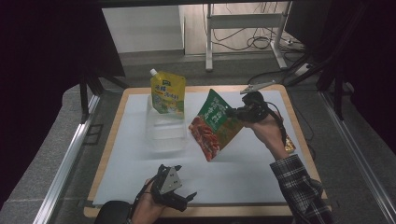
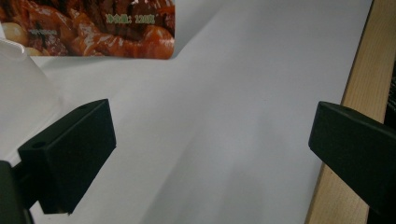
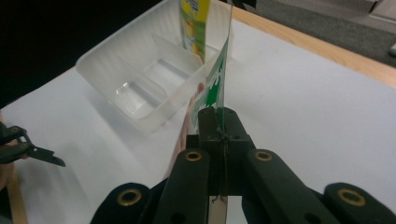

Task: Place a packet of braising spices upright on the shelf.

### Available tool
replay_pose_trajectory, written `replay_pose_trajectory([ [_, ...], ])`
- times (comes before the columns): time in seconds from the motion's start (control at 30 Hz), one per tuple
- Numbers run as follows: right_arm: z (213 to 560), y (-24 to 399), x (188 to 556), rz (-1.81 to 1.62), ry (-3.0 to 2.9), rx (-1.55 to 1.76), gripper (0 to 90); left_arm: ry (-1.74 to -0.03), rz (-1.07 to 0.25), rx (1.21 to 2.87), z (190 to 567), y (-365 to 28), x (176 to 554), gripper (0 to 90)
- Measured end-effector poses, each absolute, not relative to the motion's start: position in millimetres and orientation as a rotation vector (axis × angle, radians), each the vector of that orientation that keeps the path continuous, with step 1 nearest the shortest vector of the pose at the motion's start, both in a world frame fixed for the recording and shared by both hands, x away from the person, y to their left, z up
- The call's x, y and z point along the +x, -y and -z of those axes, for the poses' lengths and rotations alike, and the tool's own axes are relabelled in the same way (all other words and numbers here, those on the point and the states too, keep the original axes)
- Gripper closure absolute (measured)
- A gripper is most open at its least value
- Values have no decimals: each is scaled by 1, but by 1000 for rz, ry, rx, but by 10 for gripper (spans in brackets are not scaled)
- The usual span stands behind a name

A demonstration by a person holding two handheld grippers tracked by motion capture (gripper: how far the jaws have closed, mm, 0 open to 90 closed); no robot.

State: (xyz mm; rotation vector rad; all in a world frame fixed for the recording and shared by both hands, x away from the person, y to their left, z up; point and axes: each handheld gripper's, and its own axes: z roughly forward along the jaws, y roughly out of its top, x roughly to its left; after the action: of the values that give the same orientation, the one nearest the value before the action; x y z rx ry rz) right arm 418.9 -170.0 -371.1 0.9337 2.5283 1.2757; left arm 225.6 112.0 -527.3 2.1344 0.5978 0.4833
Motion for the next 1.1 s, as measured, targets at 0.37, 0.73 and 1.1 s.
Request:
replay_pose_trajectory([
  [0.37, 350, 153, 418, -1221, -2548, 808, 891, -597, -482, 2133, 527, -112, 226, 5],
  [0.73, 336, 149, 425, -1226, -2512, 773, 891, -605, -482, 2123, 528, -112, 226, 5],
  [1.1, 321, 141, 430, -1284, -2507, 732, 891, -603, -482, 2123, 527, -113, 226, 5],
])
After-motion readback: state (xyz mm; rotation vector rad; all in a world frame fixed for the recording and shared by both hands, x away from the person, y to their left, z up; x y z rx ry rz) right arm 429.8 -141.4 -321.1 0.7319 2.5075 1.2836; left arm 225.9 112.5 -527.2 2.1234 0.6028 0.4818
